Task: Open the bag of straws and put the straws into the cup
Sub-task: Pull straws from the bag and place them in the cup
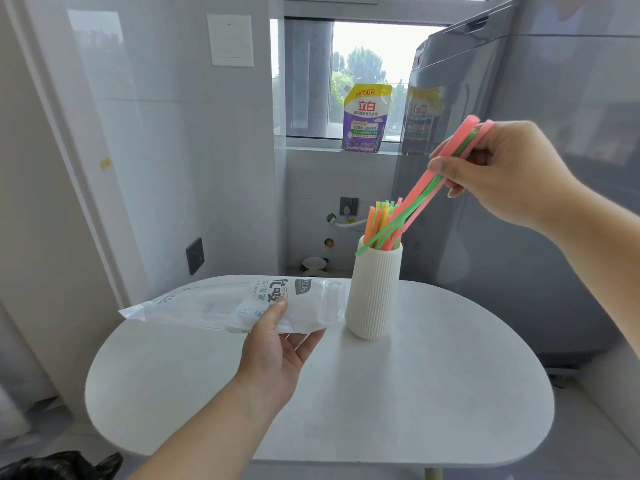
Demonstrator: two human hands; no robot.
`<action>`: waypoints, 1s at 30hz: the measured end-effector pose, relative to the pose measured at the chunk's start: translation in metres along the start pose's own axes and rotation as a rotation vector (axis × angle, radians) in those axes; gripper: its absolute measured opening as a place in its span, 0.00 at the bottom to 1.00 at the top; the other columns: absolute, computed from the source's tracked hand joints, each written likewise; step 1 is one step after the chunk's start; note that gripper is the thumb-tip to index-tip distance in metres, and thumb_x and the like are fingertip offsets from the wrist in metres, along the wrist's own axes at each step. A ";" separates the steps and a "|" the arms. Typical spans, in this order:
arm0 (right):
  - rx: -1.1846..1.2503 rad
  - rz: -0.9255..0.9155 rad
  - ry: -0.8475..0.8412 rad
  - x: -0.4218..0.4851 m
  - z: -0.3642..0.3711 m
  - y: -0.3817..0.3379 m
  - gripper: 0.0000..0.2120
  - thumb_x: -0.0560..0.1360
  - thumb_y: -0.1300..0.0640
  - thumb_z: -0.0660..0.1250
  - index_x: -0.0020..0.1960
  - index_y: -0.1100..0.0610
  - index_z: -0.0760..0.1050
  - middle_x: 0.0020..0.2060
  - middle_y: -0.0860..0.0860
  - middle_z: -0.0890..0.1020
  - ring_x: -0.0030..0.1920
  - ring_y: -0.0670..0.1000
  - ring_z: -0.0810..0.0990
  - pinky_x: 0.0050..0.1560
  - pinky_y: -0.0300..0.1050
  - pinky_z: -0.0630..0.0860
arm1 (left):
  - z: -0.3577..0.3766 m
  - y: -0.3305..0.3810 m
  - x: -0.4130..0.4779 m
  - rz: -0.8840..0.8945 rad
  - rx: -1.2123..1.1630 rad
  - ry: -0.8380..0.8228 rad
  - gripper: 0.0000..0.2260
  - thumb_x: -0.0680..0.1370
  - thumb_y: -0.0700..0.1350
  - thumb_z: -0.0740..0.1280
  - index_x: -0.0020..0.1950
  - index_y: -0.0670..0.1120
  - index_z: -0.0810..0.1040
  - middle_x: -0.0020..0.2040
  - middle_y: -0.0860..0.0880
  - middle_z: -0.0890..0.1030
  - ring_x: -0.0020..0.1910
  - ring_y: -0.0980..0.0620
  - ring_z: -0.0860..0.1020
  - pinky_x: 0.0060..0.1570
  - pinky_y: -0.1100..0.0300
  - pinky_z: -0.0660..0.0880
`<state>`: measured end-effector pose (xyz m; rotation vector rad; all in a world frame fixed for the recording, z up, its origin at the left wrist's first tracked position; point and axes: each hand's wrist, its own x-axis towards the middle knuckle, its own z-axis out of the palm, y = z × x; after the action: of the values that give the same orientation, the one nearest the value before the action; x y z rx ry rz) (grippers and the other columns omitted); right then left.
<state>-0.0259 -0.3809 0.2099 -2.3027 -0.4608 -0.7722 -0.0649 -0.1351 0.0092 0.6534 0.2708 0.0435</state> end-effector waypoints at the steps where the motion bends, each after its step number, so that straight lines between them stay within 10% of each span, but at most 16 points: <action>1: -0.013 0.000 0.013 0.000 0.001 0.001 0.06 0.77 0.53 0.72 0.49 0.55 0.84 0.38 0.50 0.86 0.35 0.50 0.86 0.50 0.52 0.84 | 0.000 0.001 0.000 0.001 -0.003 0.001 0.14 0.81 0.43 0.67 0.66 0.46 0.78 0.53 0.45 0.87 0.47 0.47 0.87 0.41 0.52 0.85; 7: -0.014 0.044 0.151 -0.002 -0.006 0.011 0.09 0.78 0.53 0.70 0.49 0.59 0.83 0.38 0.53 0.85 0.36 0.52 0.86 0.49 0.55 0.83 | -0.002 0.001 0.002 0.009 -0.005 -0.004 0.14 0.81 0.43 0.67 0.67 0.47 0.77 0.53 0.45 0.87 0.47 0.47 0.87 0.41 0.51 0.85; 13: 0.002 0.082 0.155 -0.008 -0.013 0.016 0.08 0.78 0.53 0.71 0.49 0.58 0.83 0.39 0.52 0.85 0.35 0.47 0.85 0.43 0.38 0.81 | -0.002 0.000 0.002 0.006 -0.009 0.003 0.16 0.81 0.43 0.68 0.68 0.47 0.77 0.56 0.44 0.87 0.49 0.46 0.87 0.42 0.51 0.85; 19: 0.001 0.094 0.150 -0.012 -0.013 0.013 0.08 0.78 0.52 0.71 0.49 0.56 0.83 0.38 0.51 0.85 0.33 0.50 0.85 0.46 0.49 0.84 | -0.001 -0.001 0.001 0.004 -0.006 0.006 0.16 0.81 0.43 0.68 0.69 0.47 0.77 0.56 0.44 0.87 0.50 0.46 0.87 0.41 0.51 0.85; 30: 0.018 0.096 -0.110 0.011 0.006 0.009 0.07 0.77 0.53 0.71 0.50 0.54 0.85 0.41 0.50 0.87 0.37 0.48 0.87 0.52 0.48 0.84 | -0.002 -0.001 0.001 0.003 0.002 0.005 0.15 0.81 0.43 0.68 0.67 0.47 0.77 0.55 0.44 0.87 0.52 0.45 0.86 0.44 0.50 0.85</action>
<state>-0.0102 -0.3821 0.2085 -2.3405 -0.4011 -0.5950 -0.0649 -0.1345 0.0071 0.6559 0.2750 0.0475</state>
